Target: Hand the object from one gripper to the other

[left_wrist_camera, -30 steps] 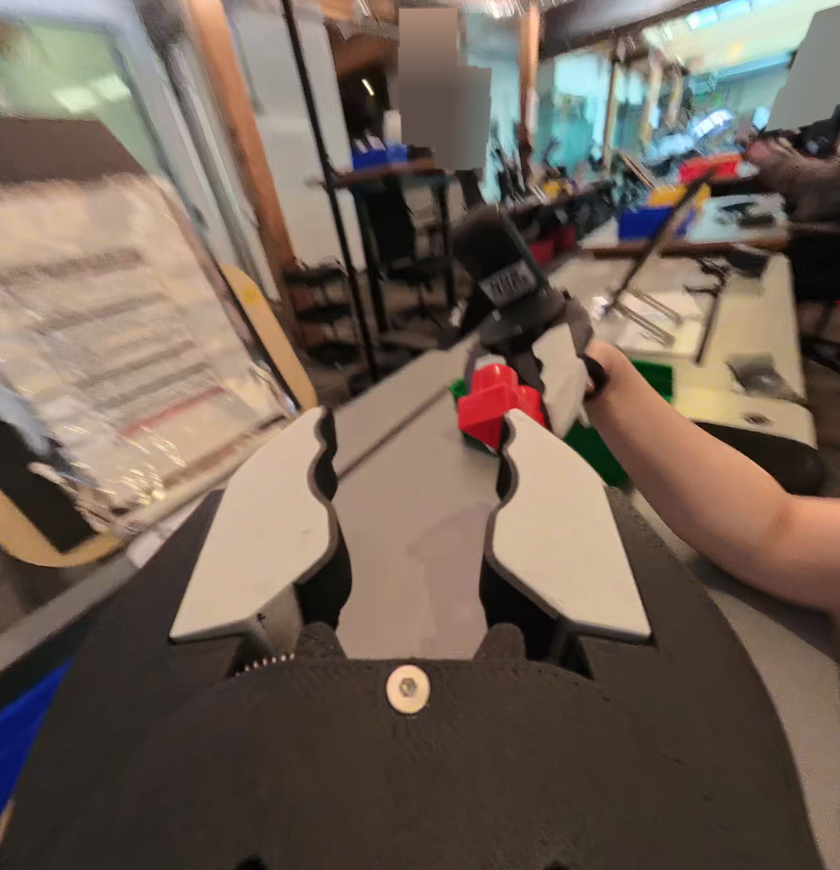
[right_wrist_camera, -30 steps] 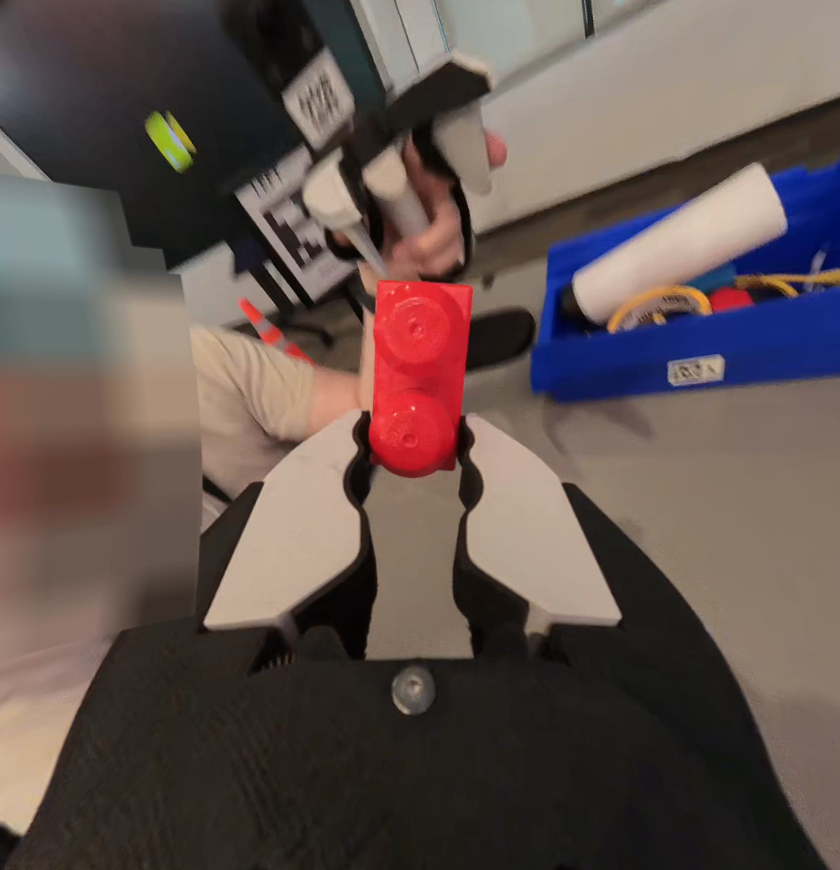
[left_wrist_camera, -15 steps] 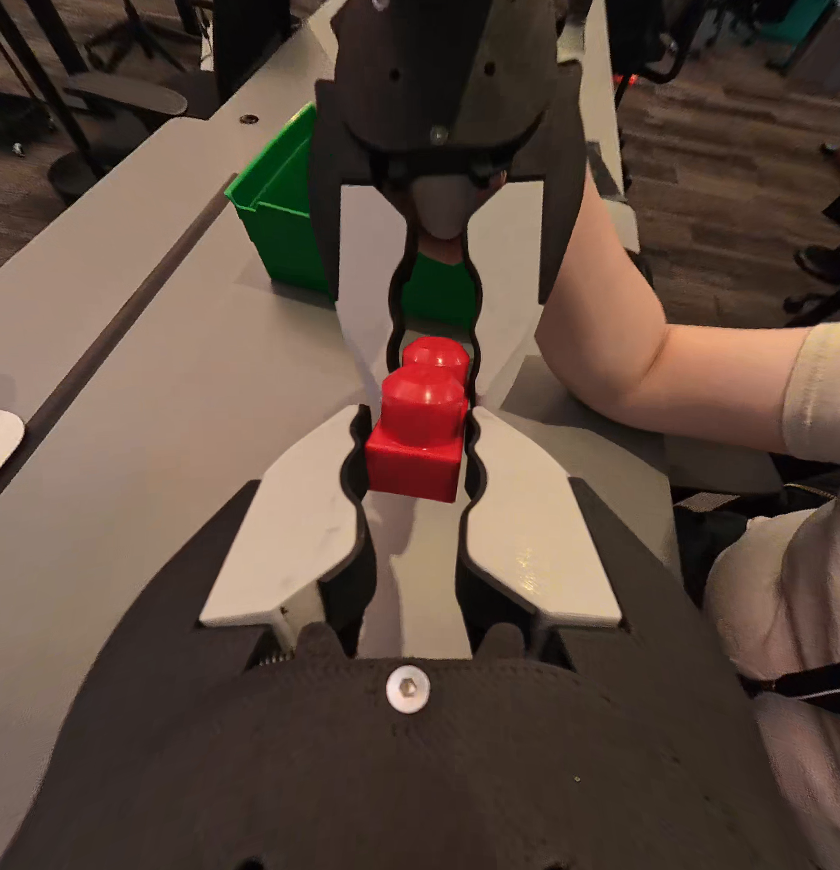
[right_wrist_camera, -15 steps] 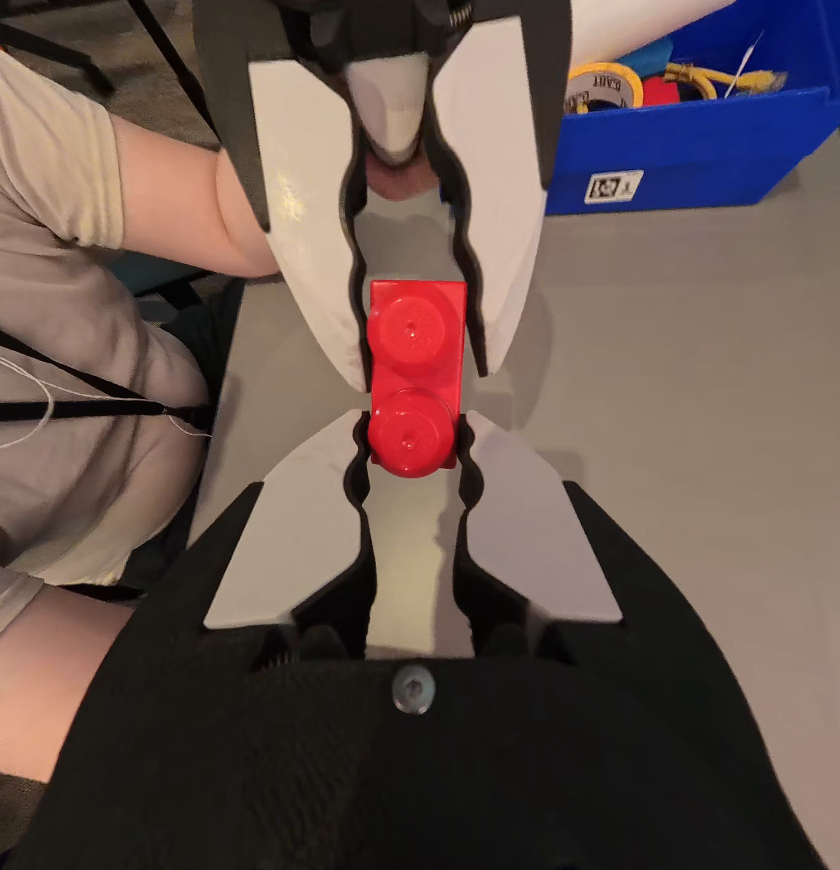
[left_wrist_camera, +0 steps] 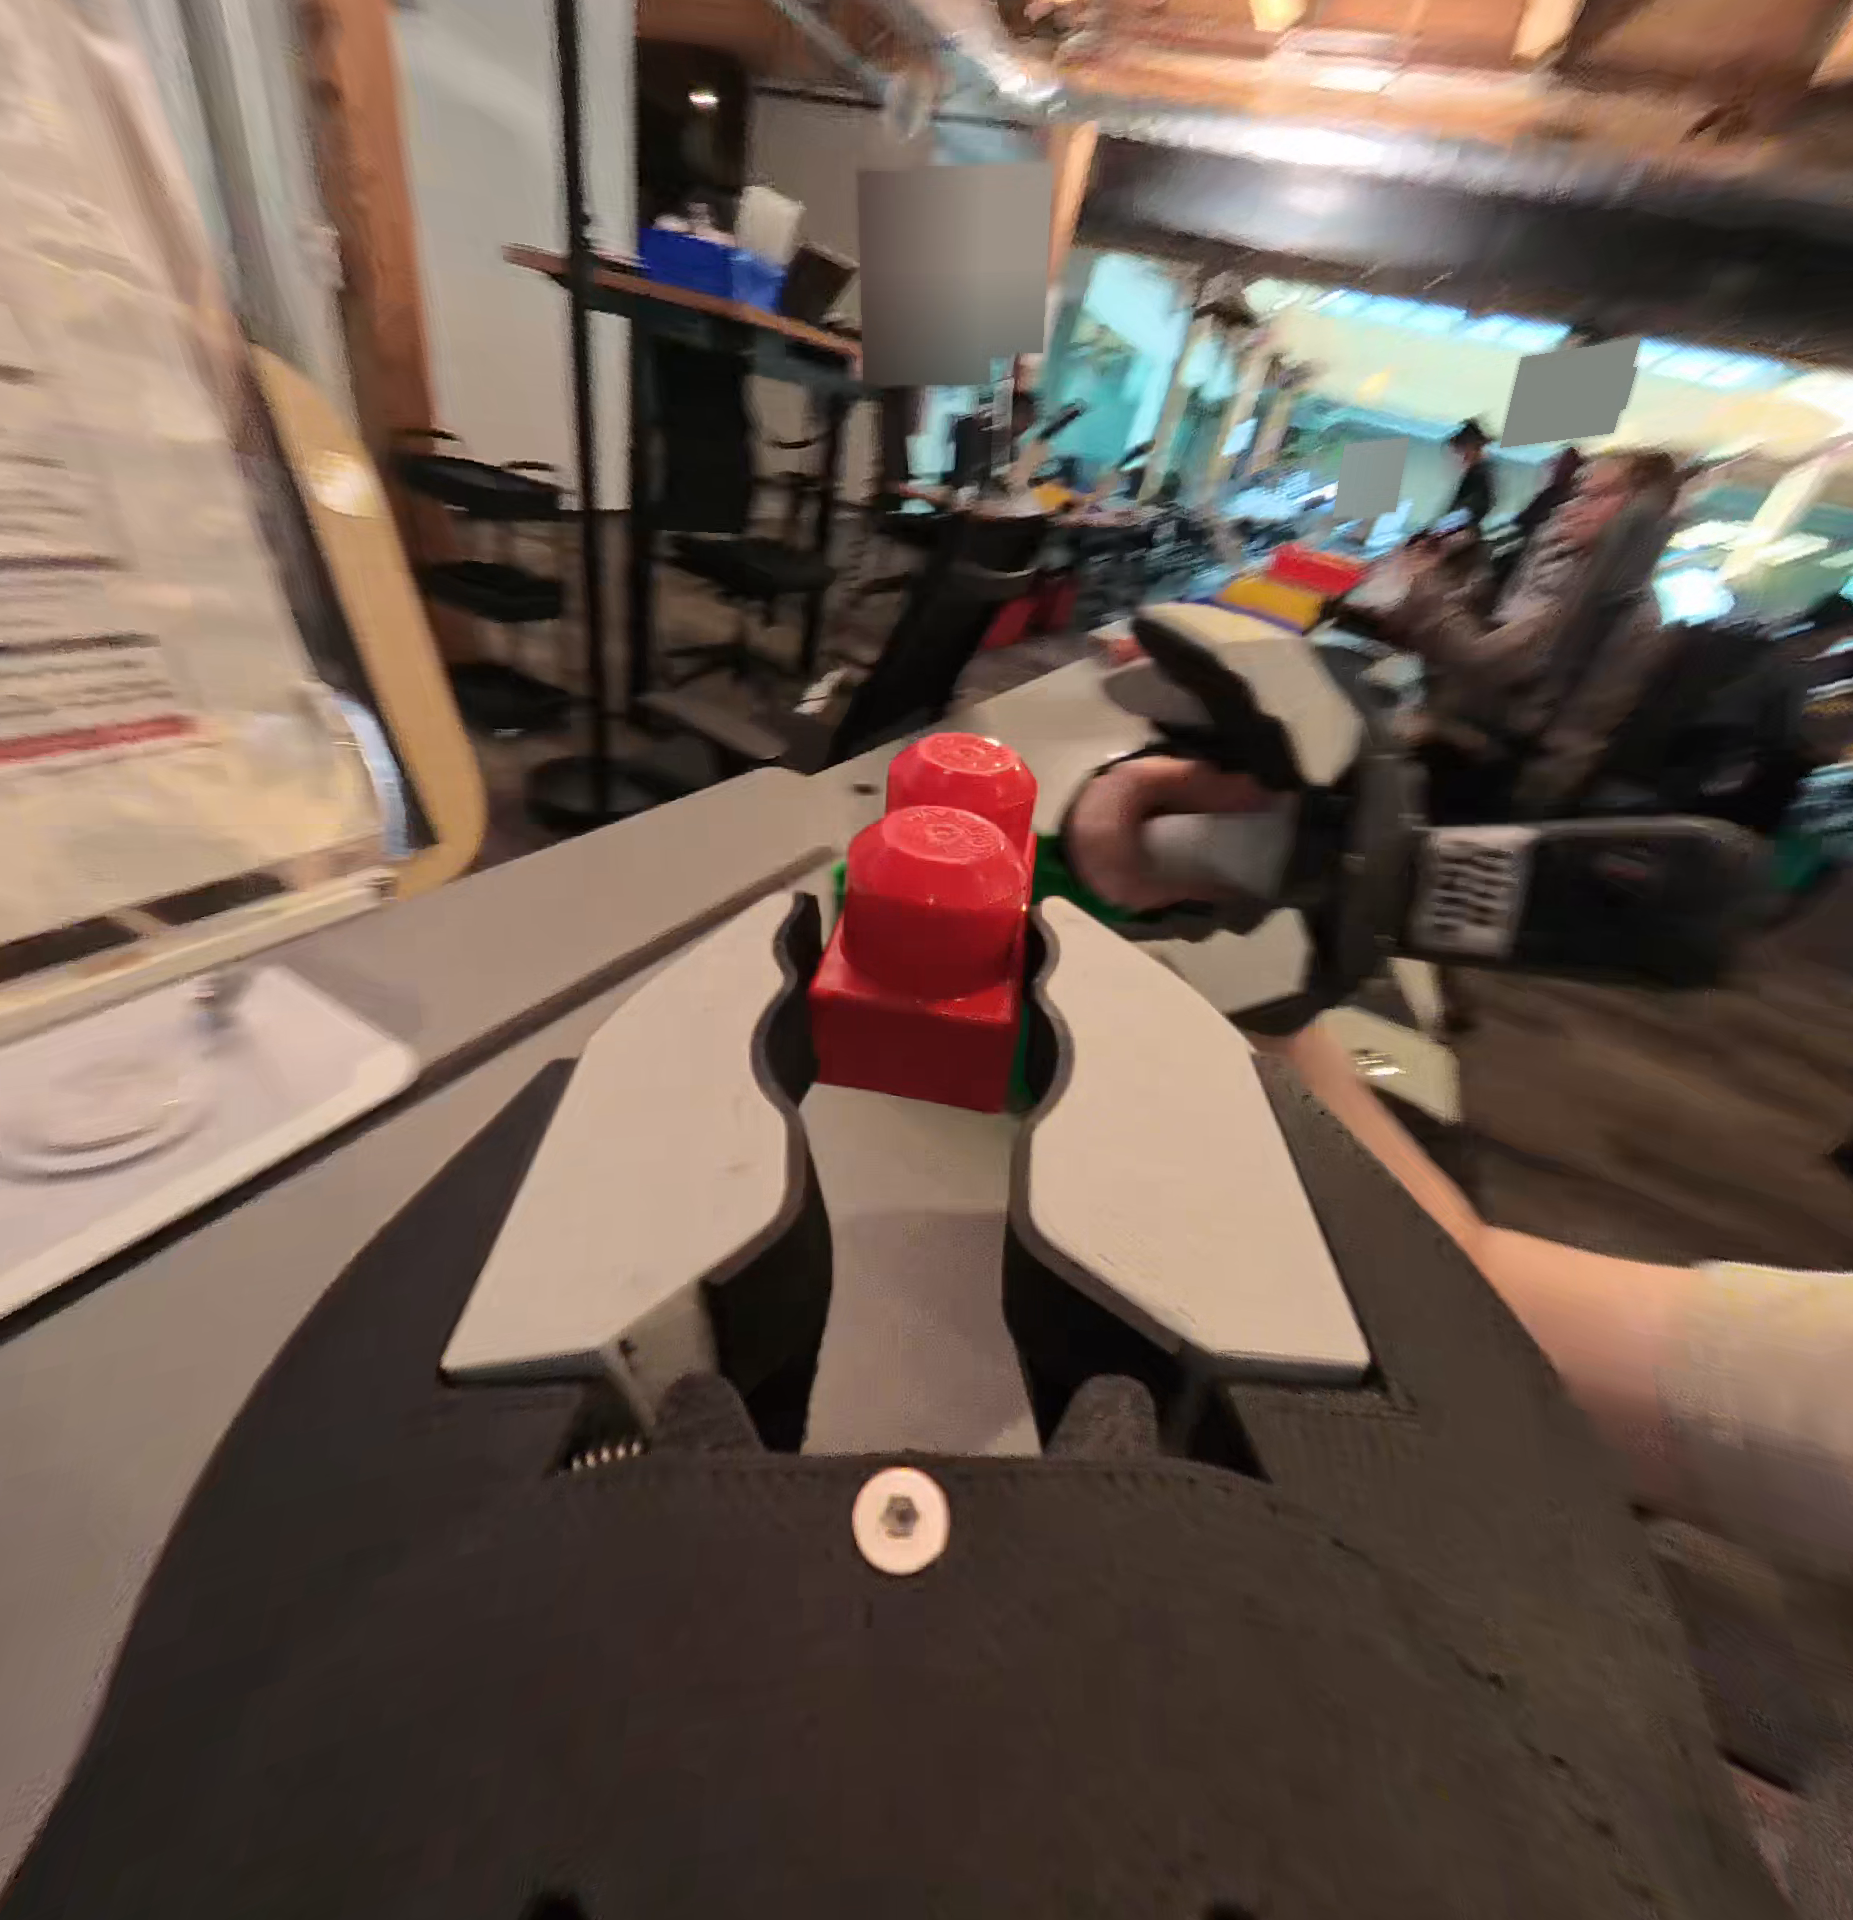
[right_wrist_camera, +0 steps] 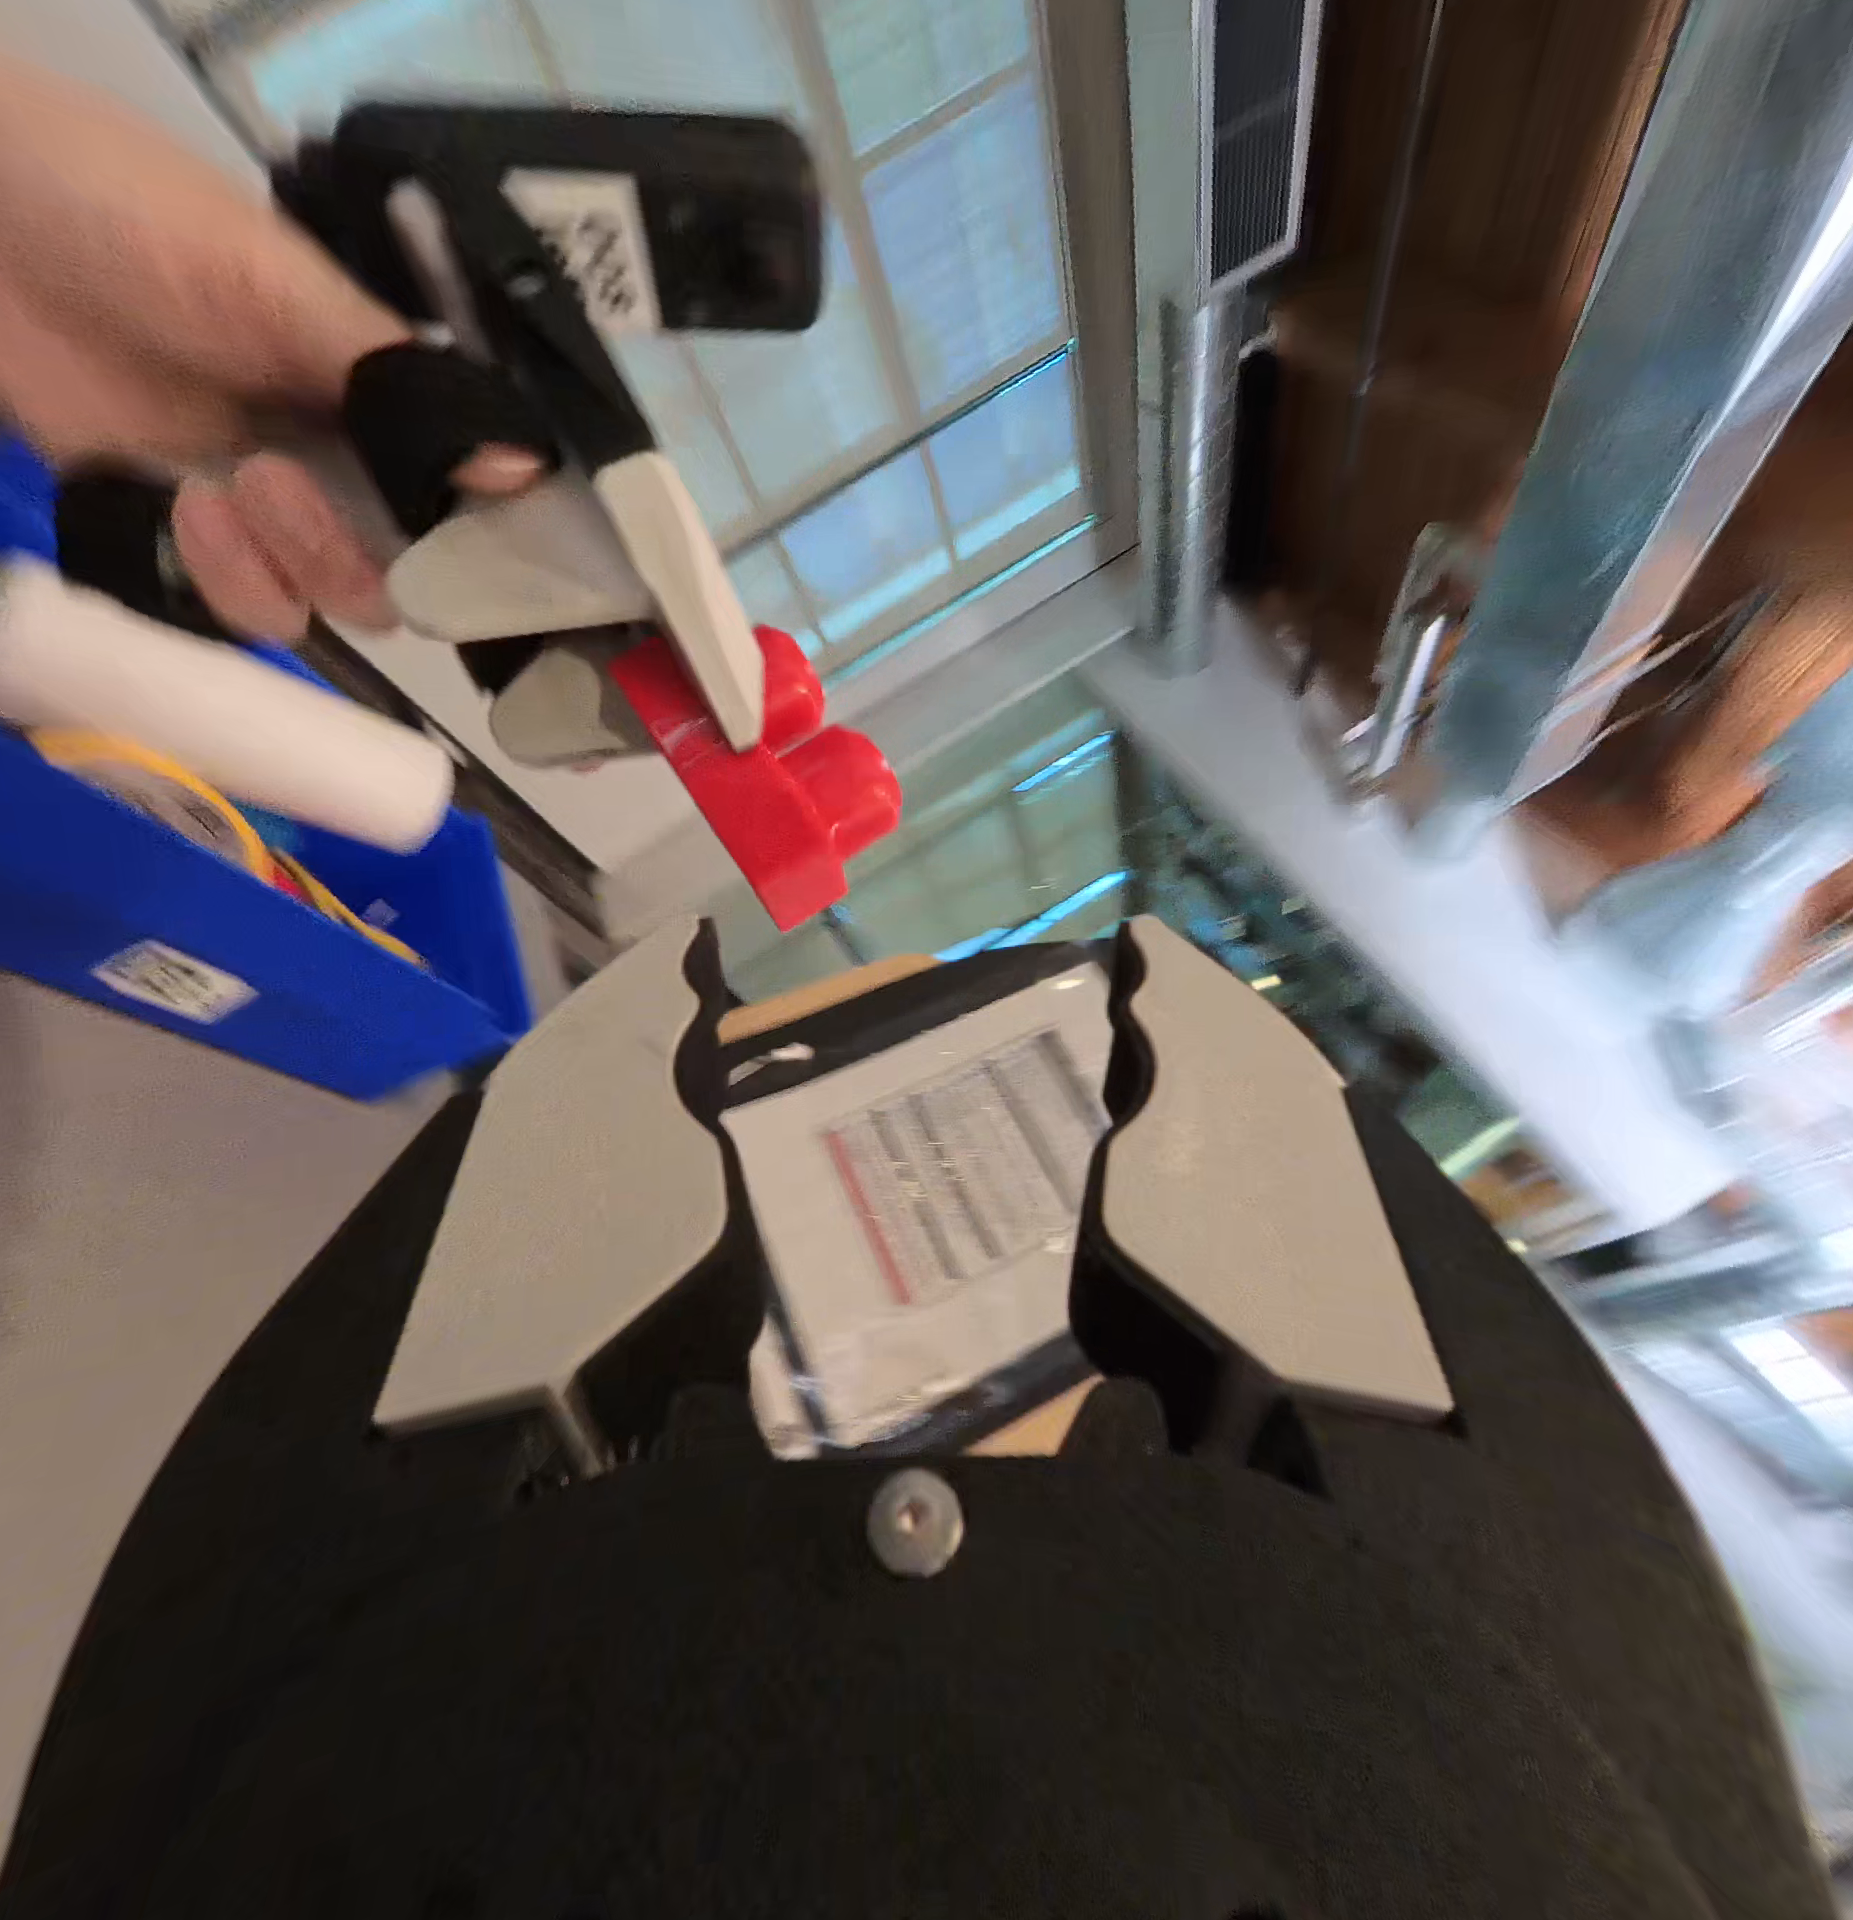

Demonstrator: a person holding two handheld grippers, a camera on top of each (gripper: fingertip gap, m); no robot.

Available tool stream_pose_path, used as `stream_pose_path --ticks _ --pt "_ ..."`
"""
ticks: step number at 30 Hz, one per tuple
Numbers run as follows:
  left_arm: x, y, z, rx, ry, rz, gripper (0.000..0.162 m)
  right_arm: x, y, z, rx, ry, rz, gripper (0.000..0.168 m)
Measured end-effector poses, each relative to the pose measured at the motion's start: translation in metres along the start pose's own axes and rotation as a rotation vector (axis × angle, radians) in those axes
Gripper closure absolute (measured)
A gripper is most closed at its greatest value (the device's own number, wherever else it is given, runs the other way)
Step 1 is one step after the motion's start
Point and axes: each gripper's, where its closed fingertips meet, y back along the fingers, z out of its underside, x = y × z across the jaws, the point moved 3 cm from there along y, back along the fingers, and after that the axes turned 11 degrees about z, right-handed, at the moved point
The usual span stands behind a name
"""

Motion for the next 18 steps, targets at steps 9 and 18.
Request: stream_pose_path --ticks 9,18 --pt "0.006 -0.005 0.006 -0.096 -0.112 -0.151 0.125 -0.032 -0.022 -0.001 -0.193 0.366 0.034 0.104" --pt "0.014 -0.018 0.014 -0.164 -0.228 -0.171 0.106 -0.032 -0.026 0.015 -0.255 0.289 0.041 0.127"
